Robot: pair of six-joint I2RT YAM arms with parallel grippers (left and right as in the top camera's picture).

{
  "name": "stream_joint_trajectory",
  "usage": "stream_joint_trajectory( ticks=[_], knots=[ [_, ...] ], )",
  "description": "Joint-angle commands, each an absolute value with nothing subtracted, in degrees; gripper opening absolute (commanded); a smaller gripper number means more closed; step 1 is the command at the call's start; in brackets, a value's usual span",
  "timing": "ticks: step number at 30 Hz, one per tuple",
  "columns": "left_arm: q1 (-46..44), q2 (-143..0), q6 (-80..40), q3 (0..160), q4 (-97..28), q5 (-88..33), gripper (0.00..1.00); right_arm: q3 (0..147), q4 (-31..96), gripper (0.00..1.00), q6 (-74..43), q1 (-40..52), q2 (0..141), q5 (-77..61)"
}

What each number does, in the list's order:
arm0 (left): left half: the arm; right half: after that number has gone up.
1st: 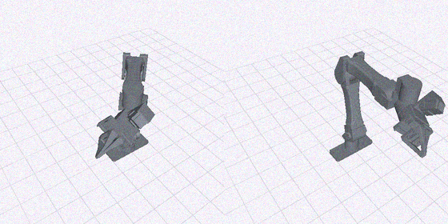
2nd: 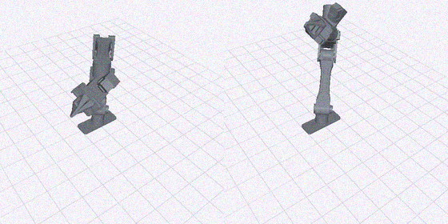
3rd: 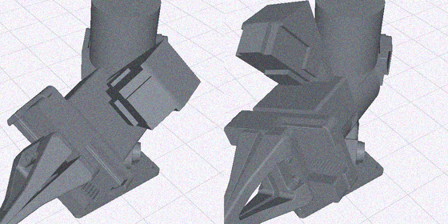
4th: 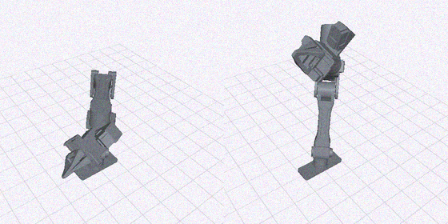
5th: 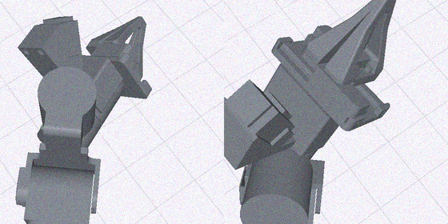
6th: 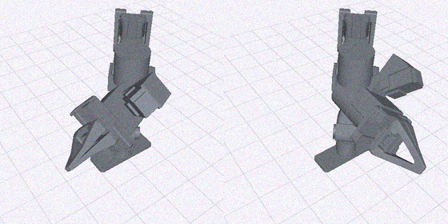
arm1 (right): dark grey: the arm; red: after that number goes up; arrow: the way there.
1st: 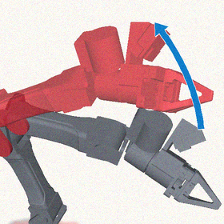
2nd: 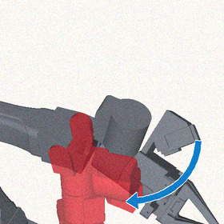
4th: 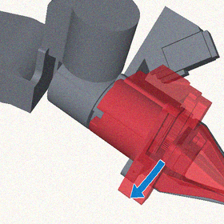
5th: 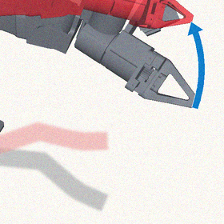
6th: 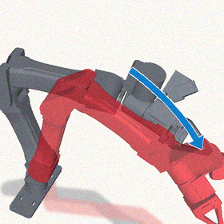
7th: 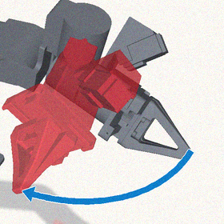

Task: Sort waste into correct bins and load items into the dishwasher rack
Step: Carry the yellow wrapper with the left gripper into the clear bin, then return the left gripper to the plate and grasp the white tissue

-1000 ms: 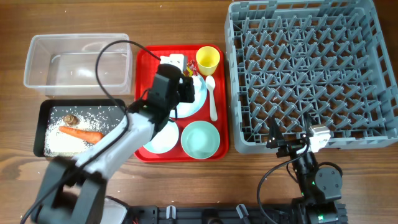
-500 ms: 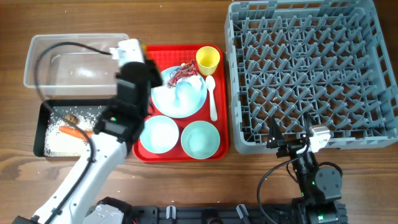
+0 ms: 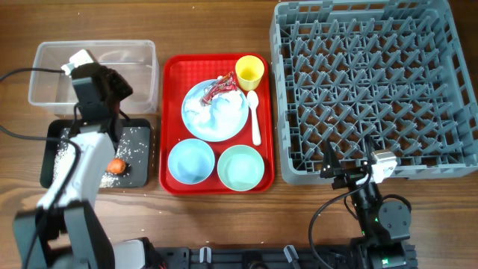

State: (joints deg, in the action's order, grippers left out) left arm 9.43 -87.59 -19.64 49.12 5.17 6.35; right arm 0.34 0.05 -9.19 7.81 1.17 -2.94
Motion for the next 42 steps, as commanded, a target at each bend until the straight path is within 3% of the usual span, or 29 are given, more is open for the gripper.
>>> stream_joint_trajectory(
  ticks=[1, 10, 13, 17, 28, 34, 42],
  knots=[
    [12.1, -92.2, -20.1, 49.6, 7.4, 0.4, 0.14, 0.3, -0.1, 1.0, -9.1, 7.9, 1.0, -2.6],
    [13.4, -99.5, -19.7, 49.6, 13.0, 0.5, 0.23, 0.3, -0.1, 1.0, -9.1, 7.9, 1.0, -2.6],
    [13.4, -99.3, -19.7, 49.6, 13.6, 0.4, 0.46, 0.3, -0.1, 1.0, -9.1, 7.9, 1.0, -2.6],
    [13.4, -98.0, -19.7, 49.6, 13.9, 0.4, 0.56, 0.3, -0.1, 1.0, -9.1, 7.9, 1.0, -2.6],
    [12.2, -81.7, -19.8, 49.6, 12.3, -8.8, 0.59, 0.3, -0.1, 1.0, -9.1, 7.9, 1.0, -2.6],
    [3.2, -74.1, -19.9, 49.6, 3.2, -11.3, 0.57, 0.3, -0.1, 1.0, -9.1, 7.9, 1.0, -2.6],
    [-11.2, -78.2, -19.9, 49.6, -11.8, -4.6, 0.59, 0.3, -0.1, 1.0, -9.1, 7.9, 1.0, -2.6]
  ],
)
